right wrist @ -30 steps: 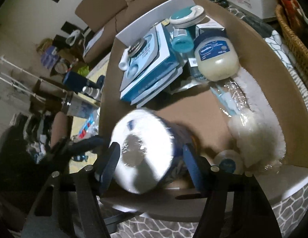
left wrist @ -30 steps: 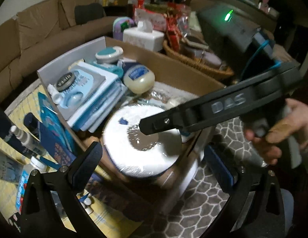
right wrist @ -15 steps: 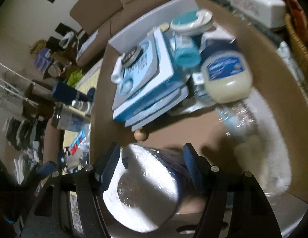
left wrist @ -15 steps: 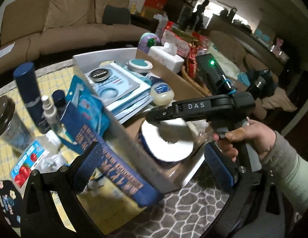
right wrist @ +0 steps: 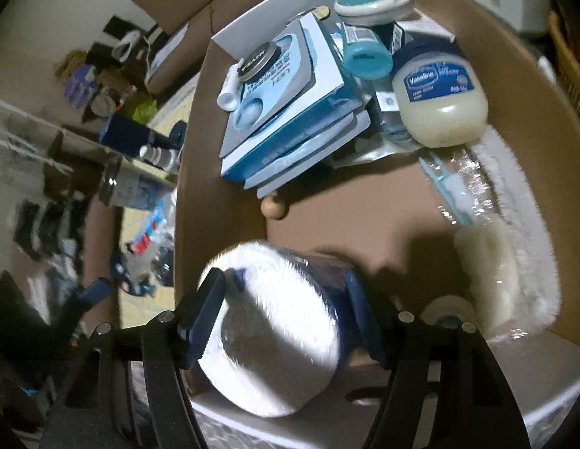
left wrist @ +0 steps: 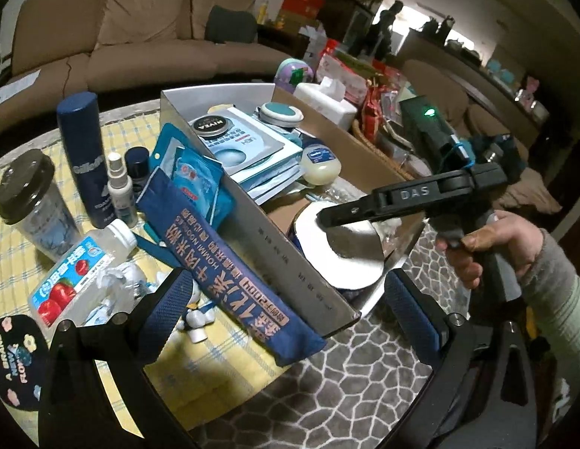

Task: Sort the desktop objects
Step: 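Open the right gripper and withdraw both grippers back to the table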

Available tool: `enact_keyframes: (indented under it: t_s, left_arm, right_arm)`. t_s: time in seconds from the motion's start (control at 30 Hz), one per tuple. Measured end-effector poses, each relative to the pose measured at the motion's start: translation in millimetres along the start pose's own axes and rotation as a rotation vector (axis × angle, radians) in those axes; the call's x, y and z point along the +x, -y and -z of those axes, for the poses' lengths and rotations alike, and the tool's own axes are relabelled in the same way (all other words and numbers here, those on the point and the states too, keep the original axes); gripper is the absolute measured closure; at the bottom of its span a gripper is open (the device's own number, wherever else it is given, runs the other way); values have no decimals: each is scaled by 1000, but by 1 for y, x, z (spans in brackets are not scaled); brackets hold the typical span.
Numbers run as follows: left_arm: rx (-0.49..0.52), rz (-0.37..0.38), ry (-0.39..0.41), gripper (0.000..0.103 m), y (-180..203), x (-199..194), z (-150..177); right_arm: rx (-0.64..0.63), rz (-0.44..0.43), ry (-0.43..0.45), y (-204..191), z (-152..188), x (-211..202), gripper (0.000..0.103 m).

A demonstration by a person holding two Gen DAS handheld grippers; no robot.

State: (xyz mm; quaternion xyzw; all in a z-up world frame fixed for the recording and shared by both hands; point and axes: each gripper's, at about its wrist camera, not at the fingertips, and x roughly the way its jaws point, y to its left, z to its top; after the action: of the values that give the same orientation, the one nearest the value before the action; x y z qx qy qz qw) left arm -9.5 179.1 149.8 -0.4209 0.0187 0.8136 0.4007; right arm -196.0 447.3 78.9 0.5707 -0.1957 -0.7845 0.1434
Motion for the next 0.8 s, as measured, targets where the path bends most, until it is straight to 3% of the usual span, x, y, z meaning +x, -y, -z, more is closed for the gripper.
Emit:
enact_keyframes:
  t_s: [0.1, 0.2, 0.33, 0.5, 0.67, 0.8]
  left_arm:
    - [-3, -21, 16, 0, -3, -15, 2]
    - [-10, -51, 37, 0, -9, -33, 5]
    - [-37, -86, 59, 0, -23, -61, 18]
    - [-88, -163, 82, 0, -59, -105, 52]
    - [-108, -285, 50, 0, -94, -129, 88]
    - [-146, -325, 44, 0, -123, -145, 113]
  right_arm:
    - [-39, 38, 77, -12, 6, -26, 32]
    - [-85, 59, 161, -29, 15, -56, 20]
    - [-136, 55, 238, -60, 34, -82, 12]
    - [-199, 42, 249, -101, 59, -82, 6]
    - [-252, 18, 226, -143, 80, -55, 5]
    - [-283, 1, 202, -169, 92, -27, 5]
